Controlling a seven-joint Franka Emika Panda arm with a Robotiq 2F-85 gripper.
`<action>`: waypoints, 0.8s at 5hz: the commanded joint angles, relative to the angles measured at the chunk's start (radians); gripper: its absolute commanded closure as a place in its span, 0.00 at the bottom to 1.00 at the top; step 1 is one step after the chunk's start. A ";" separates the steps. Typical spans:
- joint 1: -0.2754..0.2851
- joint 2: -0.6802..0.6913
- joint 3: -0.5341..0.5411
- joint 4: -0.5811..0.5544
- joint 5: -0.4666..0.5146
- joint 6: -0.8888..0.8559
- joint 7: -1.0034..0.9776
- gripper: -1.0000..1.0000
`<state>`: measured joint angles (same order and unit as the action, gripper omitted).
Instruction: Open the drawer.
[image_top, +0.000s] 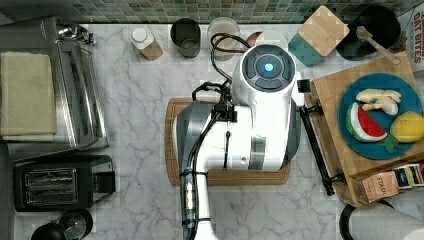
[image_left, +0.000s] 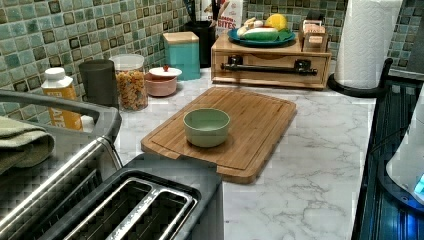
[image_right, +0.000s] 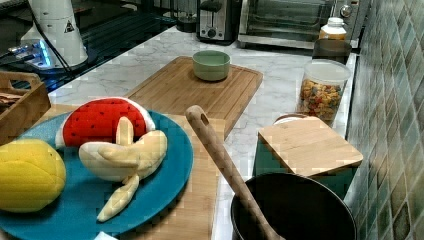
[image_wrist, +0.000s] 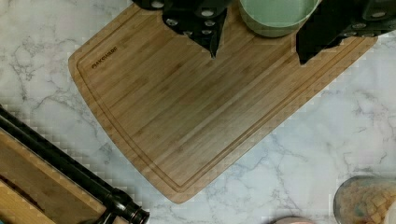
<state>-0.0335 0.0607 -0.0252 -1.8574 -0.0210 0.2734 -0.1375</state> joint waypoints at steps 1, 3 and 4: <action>0.000 0.003 0.000 -0.012 0.000 0.001 -0.001 0.00; -0.029 -0.066 -0.015 -0.076 -0.034 -0.065 -0.401 0.00; -0.039 -0.124 -0.035 -0.157 -0.080 -0.027 -0.579 0.00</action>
<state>-0.0397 0.0370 -0.0274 -1.9766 -0.0726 0.2490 -0.6089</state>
